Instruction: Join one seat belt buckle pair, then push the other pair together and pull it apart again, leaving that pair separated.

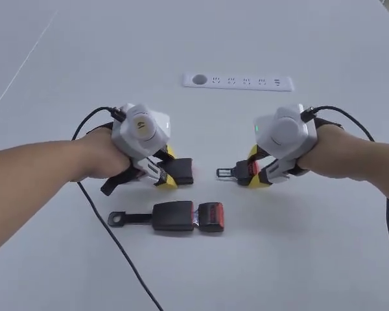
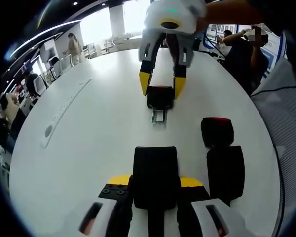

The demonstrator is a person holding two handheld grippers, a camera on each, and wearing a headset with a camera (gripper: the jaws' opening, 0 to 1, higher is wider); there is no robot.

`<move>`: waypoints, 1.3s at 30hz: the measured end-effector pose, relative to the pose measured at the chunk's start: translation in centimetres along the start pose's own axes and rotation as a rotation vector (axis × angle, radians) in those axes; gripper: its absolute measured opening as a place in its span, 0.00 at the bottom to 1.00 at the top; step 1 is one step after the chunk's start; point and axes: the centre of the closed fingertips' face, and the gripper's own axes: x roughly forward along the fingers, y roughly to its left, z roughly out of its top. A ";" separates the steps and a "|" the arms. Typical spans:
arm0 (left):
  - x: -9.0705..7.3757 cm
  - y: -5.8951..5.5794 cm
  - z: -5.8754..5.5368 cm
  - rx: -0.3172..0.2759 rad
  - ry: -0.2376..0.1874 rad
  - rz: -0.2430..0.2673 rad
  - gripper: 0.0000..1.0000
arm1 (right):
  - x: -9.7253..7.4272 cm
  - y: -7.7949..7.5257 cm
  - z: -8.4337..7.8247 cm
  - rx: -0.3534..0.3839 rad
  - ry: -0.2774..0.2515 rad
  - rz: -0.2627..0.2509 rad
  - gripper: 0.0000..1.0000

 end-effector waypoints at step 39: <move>0.5 0.1 0.3 -0.002 -0.020 -0.007 0.33 | 2.8 -0.8 4.8 -0.051 -0.052 -0.019 0.29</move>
